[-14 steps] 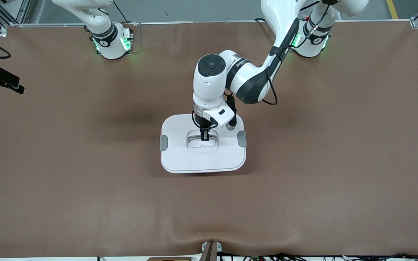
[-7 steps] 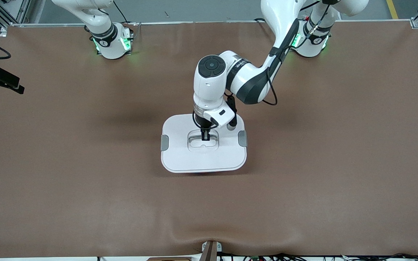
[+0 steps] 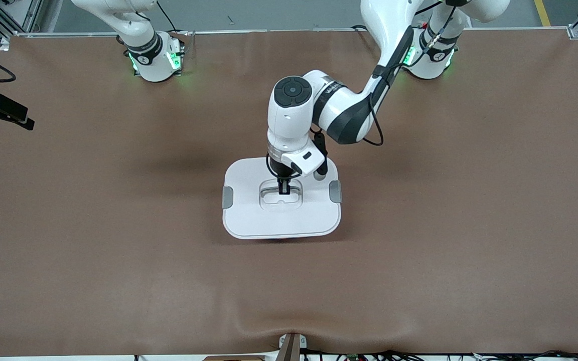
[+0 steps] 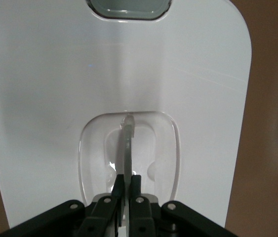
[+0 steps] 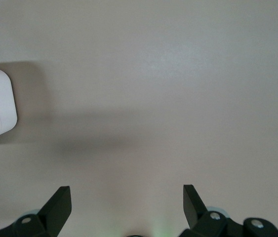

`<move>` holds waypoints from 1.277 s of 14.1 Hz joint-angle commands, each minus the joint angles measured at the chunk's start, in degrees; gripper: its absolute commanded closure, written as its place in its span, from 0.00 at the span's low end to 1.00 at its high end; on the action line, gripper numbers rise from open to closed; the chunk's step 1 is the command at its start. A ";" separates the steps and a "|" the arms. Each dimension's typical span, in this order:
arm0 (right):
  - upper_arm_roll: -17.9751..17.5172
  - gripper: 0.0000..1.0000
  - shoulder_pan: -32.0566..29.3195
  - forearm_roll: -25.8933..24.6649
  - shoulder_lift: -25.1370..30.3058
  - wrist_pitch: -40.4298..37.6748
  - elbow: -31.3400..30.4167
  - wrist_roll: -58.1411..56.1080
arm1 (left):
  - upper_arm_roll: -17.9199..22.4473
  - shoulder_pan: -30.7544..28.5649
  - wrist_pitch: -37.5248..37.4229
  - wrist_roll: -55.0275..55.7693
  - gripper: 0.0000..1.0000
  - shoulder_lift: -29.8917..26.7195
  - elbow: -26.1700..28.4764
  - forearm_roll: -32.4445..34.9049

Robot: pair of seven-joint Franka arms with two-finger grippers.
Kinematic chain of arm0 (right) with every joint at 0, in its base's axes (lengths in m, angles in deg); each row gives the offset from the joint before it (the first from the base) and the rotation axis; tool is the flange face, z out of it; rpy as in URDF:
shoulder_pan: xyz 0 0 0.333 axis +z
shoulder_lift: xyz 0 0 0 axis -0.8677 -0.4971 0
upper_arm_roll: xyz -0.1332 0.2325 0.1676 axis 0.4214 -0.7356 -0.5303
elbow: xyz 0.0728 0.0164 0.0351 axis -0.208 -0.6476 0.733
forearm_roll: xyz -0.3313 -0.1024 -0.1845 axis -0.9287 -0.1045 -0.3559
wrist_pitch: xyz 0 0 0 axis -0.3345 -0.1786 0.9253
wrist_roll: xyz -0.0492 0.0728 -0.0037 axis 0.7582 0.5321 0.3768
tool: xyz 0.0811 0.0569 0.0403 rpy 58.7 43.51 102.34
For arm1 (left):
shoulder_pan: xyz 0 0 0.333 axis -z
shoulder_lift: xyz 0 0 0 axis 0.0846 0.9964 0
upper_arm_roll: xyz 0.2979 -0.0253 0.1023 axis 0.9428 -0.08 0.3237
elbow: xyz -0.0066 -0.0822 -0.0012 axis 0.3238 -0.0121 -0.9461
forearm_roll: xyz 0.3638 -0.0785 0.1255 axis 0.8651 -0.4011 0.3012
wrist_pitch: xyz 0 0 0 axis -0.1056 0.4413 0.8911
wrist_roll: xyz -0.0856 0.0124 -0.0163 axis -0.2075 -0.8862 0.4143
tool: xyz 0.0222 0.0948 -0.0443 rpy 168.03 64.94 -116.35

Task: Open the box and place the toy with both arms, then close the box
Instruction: 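Open the left gripper to release the lid handle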

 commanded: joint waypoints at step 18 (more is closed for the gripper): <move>-0.23 0.00 0.61 -1.05 1.20 1.00 -0.86 -0.08 | -0.75 -0.15 2.04 -3.11 1.00 -1.15 1.86 -0.50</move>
